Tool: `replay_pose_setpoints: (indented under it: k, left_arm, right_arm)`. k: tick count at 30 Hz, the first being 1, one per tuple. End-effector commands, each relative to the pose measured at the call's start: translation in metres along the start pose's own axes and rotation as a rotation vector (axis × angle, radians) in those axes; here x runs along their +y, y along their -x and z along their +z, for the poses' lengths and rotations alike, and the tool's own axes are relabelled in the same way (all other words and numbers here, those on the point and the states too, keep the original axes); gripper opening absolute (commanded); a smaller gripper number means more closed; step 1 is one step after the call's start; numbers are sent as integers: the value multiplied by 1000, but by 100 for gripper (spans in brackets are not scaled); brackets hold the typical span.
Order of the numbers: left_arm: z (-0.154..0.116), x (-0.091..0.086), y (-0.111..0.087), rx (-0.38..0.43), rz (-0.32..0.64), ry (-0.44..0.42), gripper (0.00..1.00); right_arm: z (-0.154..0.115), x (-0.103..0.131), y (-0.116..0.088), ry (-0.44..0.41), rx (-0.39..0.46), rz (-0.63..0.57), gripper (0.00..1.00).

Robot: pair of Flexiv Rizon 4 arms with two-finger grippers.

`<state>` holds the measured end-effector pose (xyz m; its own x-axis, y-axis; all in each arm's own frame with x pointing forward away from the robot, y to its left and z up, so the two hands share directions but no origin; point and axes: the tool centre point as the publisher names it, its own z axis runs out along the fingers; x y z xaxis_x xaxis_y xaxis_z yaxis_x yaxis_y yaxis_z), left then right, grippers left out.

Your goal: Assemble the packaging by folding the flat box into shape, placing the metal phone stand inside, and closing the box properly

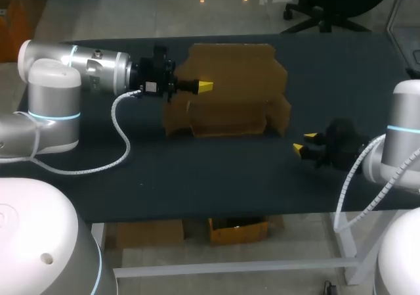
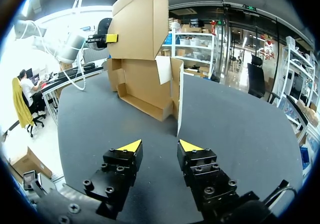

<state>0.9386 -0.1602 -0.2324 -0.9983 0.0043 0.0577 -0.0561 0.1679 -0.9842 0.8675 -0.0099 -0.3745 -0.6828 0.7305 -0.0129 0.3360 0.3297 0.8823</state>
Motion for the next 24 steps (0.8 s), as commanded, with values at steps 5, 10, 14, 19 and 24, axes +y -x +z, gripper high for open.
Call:
replay_pose_setpoints:
  k: [5, 10, 14, 19, 24]
  left_arm:
    - [0, 4, 1, -3, 8, 5, 0]
    - [0, 4, 5, -5, 12, 8, 0]
    - [0, 4, 5, -5, 12, 8, 0]
    - [0, 4, 5, -5, 12, 8, 0]
    - [0, 4, 5, -5, 12, 8, 0]
  right_arm:
    - [-1, 0, 1, 8, 1, -2, 44]
    - [0, 0, -1, 8, 2, -1, 44]
    - [0, 0, -1, 7, 1, 0, 43]
    - [-1, 0, 1, 7, -2, 1, 43]
    - [0, 0, 2, 7, -2, 1, 43]
